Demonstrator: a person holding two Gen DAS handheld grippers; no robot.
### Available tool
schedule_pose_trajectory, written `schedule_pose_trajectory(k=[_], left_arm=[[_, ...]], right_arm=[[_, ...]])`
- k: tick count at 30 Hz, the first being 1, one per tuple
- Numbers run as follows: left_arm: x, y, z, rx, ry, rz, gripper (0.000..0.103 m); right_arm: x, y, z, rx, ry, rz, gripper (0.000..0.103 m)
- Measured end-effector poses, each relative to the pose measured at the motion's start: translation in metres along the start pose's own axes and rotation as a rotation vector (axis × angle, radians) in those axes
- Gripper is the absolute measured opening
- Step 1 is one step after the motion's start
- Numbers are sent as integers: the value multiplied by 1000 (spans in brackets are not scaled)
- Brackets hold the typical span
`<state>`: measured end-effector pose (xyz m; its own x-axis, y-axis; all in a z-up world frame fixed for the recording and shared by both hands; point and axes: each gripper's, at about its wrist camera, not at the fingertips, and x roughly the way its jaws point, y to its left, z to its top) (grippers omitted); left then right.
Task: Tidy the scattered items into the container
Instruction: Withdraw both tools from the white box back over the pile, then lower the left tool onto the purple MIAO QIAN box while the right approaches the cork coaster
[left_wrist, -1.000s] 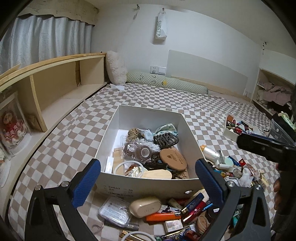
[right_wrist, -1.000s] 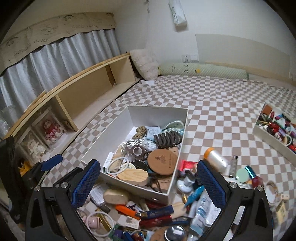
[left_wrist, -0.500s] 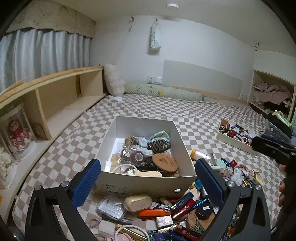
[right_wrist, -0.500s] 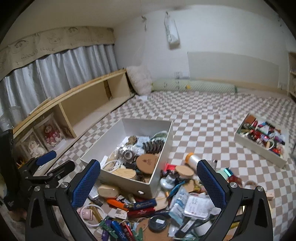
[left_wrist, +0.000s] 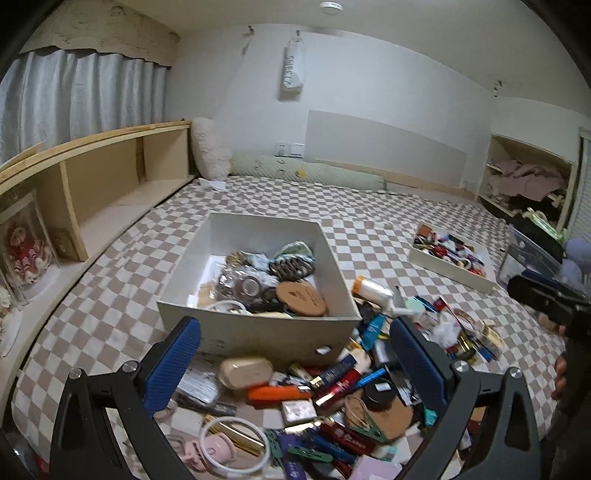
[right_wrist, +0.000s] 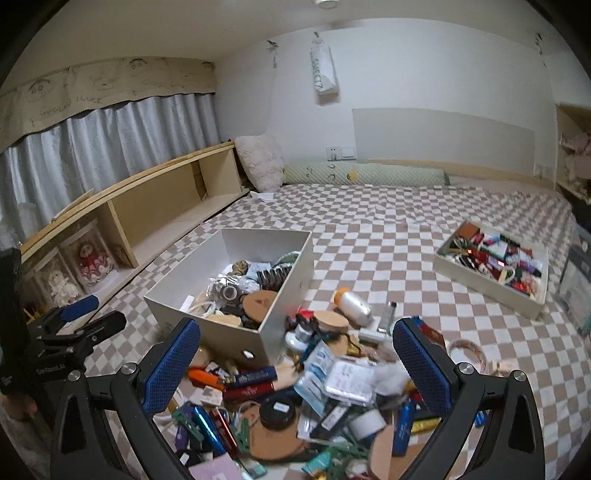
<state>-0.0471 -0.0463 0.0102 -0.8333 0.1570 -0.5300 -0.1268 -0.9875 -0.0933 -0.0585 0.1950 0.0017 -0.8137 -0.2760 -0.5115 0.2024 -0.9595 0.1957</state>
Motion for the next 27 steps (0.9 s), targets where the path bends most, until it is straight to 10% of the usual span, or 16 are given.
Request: schedule_pose_trajectory(k=[27], left_arm=[[16,-40,-92,32,140,-81,102]], right_arm=[[9,-101,-88,3,284,-163,103]])
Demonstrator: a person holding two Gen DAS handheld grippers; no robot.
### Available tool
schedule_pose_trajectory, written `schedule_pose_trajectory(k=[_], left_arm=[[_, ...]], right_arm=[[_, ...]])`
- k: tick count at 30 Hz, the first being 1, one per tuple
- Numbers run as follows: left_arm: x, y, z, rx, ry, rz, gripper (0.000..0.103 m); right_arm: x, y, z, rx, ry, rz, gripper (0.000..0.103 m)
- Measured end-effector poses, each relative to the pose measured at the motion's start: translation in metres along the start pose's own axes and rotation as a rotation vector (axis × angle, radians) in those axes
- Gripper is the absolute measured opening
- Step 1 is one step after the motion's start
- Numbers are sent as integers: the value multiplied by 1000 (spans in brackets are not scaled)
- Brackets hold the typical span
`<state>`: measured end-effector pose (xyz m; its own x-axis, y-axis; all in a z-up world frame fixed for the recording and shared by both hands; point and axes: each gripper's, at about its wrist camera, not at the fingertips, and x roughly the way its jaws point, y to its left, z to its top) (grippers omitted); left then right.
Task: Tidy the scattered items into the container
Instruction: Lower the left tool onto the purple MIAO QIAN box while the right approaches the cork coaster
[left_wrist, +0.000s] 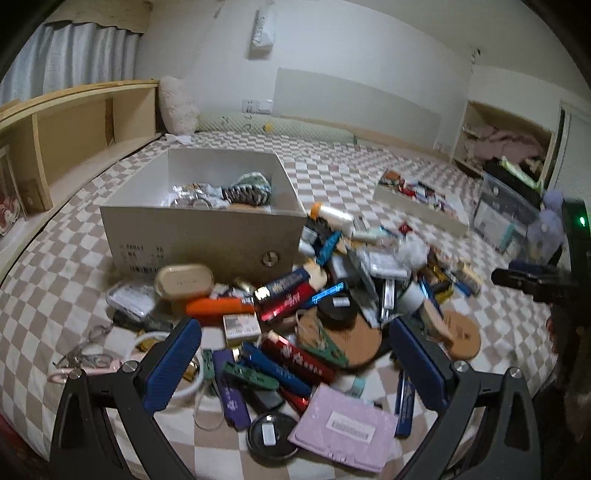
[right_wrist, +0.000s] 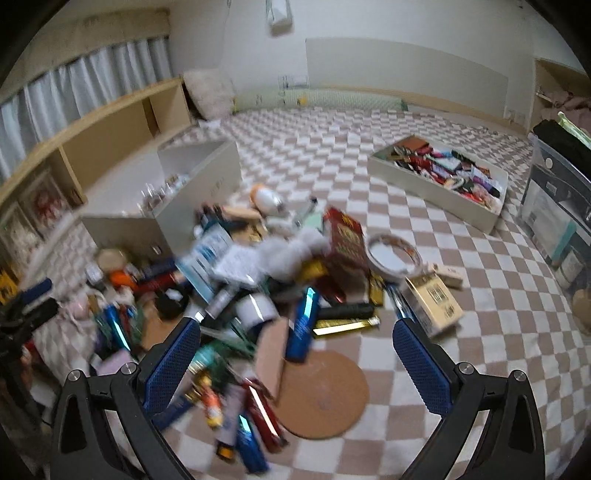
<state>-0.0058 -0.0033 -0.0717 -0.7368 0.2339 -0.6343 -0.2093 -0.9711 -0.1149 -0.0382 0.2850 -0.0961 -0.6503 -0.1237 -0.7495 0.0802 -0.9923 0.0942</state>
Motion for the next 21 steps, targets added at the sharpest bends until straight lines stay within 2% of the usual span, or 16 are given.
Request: schedule_pose_trajectory(k=[4,7,15,21], left_arm=[[7,-8,-18,38,37,-10,102],[13,-14,-29,72,62,-12,102],[26,-27,-54,117,139,-49,102],[33,-37,-62,164,157,-58,102]], right_arm=[[13,-15,-10,20,68,-27,103],[22,-26,-17,58,122,-8,103],[38,-42,-32,117,188,-15,103],[51,-51,-38,144,243,-50,103]])
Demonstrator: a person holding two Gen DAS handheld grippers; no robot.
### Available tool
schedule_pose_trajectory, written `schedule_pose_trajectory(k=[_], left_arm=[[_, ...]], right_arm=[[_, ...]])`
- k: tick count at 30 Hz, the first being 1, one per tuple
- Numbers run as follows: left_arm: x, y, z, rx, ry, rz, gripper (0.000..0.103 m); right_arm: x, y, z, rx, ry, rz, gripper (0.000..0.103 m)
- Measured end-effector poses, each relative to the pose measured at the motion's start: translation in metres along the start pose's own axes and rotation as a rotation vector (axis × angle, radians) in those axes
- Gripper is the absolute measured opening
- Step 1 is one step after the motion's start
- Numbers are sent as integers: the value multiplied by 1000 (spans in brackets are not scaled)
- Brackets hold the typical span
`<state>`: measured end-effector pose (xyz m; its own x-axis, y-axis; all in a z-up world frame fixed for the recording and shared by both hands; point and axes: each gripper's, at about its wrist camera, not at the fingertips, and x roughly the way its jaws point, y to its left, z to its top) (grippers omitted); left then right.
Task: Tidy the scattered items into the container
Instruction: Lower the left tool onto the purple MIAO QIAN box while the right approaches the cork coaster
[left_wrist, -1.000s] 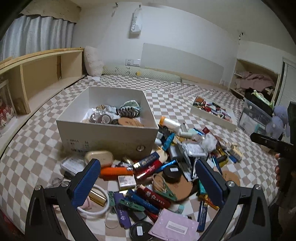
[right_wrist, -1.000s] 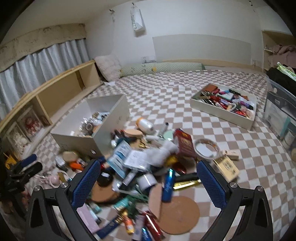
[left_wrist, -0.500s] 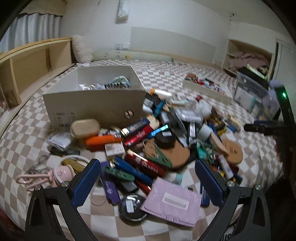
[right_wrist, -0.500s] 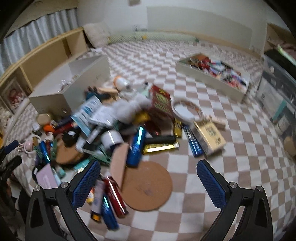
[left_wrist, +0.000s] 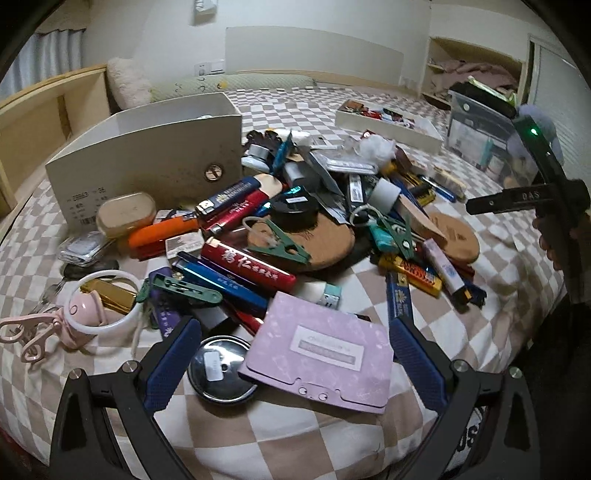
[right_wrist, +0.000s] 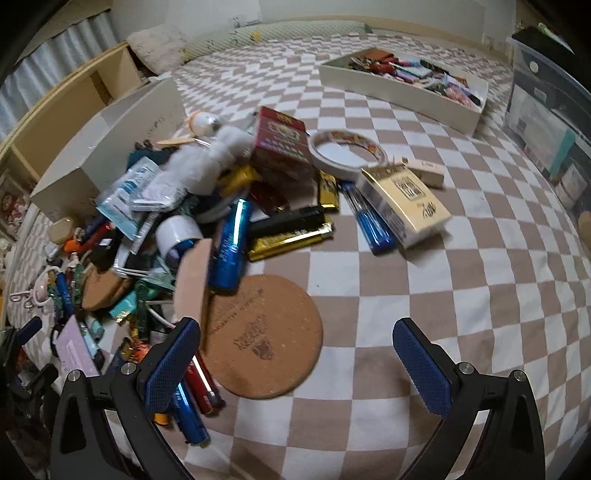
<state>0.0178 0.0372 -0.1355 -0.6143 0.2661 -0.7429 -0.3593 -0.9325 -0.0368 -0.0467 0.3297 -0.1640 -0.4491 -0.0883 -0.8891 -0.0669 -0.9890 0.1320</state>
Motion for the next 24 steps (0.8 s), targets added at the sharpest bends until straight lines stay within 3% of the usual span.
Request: schedule_pose_trajectory(k=[5,12,19,24], left_arm=[[8,-15,-5,83,22,8,102],[22,-31,-15,193,78,35,103],[37,-34,-14,223,111,55,103],[44,-39,-16,279,129,88,103]], right_arm=[[13,-7,-2,-6,51,-63,103],[19,-13,-8,2,86,-74,103],[26,7,-21,-124,119,-66,103],[28,2,-23,-116,121,-5,103]])
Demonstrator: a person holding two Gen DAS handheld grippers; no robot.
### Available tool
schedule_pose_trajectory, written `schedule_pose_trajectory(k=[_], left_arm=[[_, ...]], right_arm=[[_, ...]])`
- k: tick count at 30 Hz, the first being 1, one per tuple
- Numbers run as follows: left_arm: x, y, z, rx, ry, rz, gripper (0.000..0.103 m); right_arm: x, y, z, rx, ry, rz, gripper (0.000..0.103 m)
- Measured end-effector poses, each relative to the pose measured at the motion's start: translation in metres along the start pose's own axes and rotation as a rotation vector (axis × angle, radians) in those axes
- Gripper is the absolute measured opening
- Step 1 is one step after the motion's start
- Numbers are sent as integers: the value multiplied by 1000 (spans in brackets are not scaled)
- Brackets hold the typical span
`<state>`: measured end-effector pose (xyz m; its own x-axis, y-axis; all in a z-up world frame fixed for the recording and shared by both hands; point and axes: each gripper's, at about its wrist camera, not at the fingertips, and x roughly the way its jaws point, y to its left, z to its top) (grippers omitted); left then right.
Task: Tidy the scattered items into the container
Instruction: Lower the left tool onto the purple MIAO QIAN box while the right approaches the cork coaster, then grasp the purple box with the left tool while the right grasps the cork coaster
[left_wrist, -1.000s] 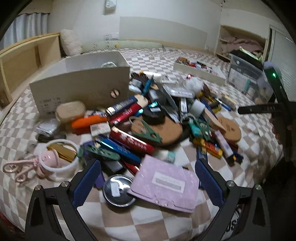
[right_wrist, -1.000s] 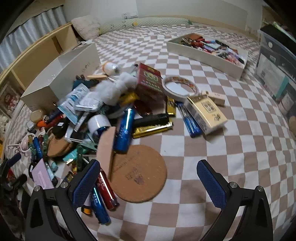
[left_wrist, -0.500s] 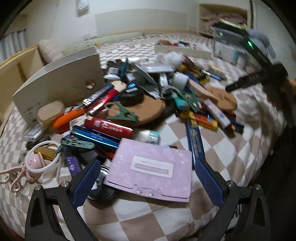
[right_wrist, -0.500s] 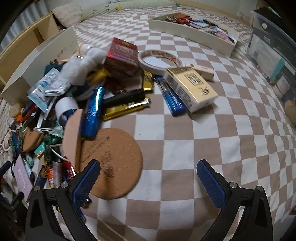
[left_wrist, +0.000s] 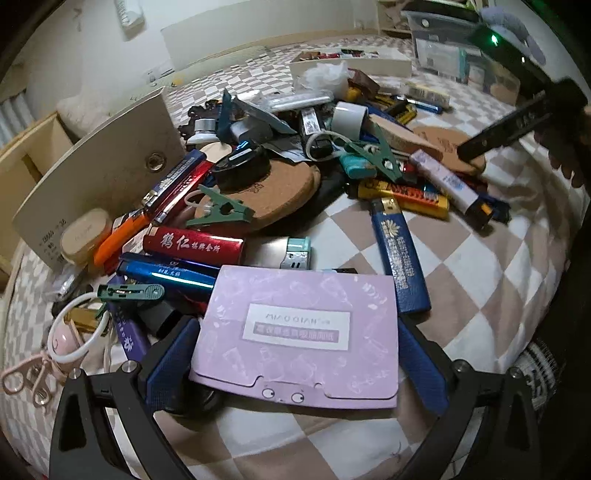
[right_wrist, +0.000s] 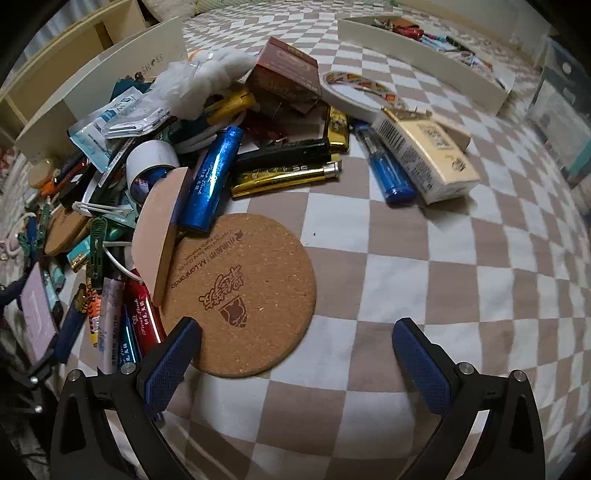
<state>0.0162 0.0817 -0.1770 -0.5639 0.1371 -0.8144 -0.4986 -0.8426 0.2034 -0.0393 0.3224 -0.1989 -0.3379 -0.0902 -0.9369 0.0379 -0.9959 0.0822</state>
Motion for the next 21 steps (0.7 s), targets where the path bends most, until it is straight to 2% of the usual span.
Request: schedule_pose_trajectory(k=[4,8,12,15,21], left_arm=[[3,3,2,-7,9,-18,103],[3,3,2,-9,9,-20,103],[3,4,2,-26,-1,-31,103],[3,4,3,-28,-5,-30,103],[0,10,4,-66,-16,-40,100]], right_arm=[[-5,15,-5,-111,-63,-38,103],[-7,32,-6,-212,-89,-58,103],[-3,45,-3,-268,-71,-39,103],[14,50,-4,-293,-9,-16,103],[13,47,-2,-278,-13,-3,103]])
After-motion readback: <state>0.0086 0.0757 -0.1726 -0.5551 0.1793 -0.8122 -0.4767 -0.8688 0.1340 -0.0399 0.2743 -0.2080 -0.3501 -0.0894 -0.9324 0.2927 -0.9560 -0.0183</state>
